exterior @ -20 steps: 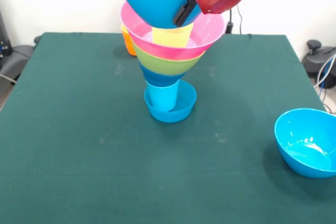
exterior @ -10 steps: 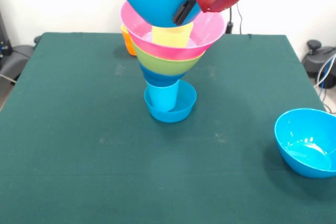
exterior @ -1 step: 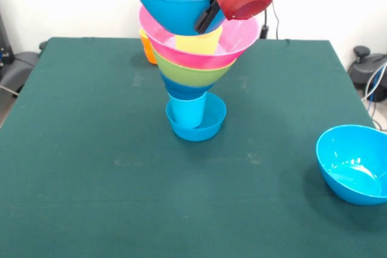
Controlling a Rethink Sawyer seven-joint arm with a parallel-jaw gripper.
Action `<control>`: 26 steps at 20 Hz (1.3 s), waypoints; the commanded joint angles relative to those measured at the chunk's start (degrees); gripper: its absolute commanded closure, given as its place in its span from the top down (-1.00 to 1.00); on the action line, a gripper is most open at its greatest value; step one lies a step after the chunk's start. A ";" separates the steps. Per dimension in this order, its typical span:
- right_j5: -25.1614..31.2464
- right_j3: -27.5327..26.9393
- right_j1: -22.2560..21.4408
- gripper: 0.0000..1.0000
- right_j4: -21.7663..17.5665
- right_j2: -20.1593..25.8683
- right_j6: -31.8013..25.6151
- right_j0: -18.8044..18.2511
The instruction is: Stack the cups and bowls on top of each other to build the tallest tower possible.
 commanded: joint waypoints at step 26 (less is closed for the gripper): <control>-4.95 12.37 -3.14 -1.00 -2.82 4.54 -1.23 3.26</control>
